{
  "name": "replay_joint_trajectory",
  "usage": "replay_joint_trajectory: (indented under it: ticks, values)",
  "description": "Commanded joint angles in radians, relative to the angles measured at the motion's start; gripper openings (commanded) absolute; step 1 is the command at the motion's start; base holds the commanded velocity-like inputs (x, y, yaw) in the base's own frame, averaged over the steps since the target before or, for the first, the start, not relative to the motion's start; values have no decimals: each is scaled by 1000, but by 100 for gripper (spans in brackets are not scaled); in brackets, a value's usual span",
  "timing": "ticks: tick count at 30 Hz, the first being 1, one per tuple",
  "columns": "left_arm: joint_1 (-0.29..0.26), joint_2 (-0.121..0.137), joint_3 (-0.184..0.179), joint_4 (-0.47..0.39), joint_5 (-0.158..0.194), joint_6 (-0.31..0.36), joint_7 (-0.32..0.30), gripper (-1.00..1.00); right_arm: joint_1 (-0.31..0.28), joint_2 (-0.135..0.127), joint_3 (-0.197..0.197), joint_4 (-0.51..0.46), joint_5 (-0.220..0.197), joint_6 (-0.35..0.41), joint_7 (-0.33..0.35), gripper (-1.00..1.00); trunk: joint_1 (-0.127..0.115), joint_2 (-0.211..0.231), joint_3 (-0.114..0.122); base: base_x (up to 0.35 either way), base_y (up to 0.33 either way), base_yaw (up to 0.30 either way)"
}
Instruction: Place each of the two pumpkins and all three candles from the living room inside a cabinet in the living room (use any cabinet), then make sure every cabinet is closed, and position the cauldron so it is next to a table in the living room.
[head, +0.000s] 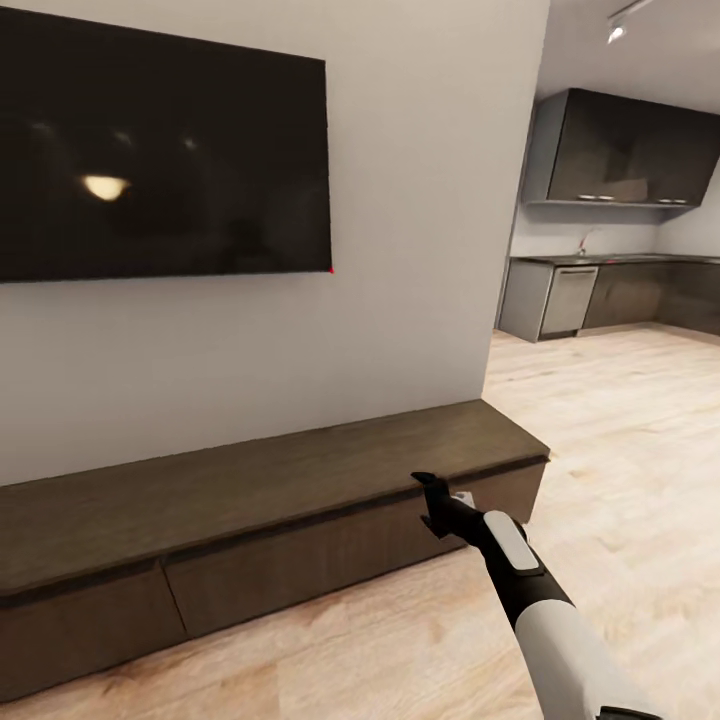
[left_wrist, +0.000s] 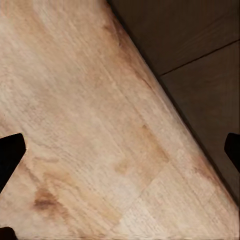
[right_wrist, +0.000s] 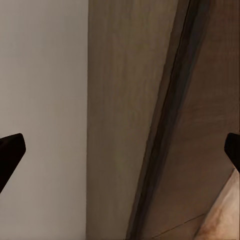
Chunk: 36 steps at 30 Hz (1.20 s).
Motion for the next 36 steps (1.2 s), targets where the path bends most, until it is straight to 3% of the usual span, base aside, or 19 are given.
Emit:
replay_joint_trajectory:
  ticks: [1, 3, 5, 9, 12, 18, 24, 28, 29, 31, 32, 36]
  values:
    - [21, -1, -9, -12, 6, 1, 4, 100, 0, 1, -5, -4, -11, 5, -10, 100, 1, 0, -2, 341, 34, 173]
    - [77, -20, -32, -25, -4, -7, -6, 100, 0, 1, -6, -8, -11, 5, -9, 100, 1, 0, -5, 325, 106, 172]
    - [91, -40, -37, -15, -22, -9, -10, 100, 1, 1, -7, -9, -11, 4, -9, 100, 1, 0, -8, 316, 127, 165]
    - [110, -85, -50, -11, -126, -17, -60, 100, 7, 1, -16, -16, -10, -1, -4, 100, 1, 0, -10, 316, 59, 79]
    - [114, -100, -51, -3, -166, -22, -134, 100, 9, 2, -53, -38, -10, -2, -4, 100, 1, 0, -11, 199, 21, 28]
    - [114, -106, -19, 32, -187, -26, -211, 100, 12, 3, -115, -92, -9, -2, -6, 100, 1, 0, -14, 57, 6, 8]
    - [112, -114, -1, 30, -198, -25, -216, 100, 13, 2, -127, -108, -8, -2, -9, 100, 1, 0, -22, 10, 1, 1]
    - [111, -112, 7, 38, -194, -26, -251, 100, 16, 0, -133, -116, -8, 1, -9, 100, 1, 0, -29, 2, 0, 0]
    - [112, -116, 11, 49, -197, -29, -341, 100, 32, -2, -135, -143, -9, 3, -10, 100, 1, 0, -30, 0, 0, 0]
    - [111, -117, 23, 68, -197, -29, -410, 100, 38, -3, -135, -155, -10, 4, -10, 100, 1, 0, -33, 0, 0, 0]
    - [111, -119, 62, 125, -197, -31, -561, 100, 44, -3, -134, -166, -11, 4, -10, 100, 1, 0, -35, 0, 0, 0]
    - [111, -121, 68, 143, -198, -36, -584, 100, 45, -4, -135, -167, -12, 4, -11, 100, 1, 0, -41, 0, 0, 0]
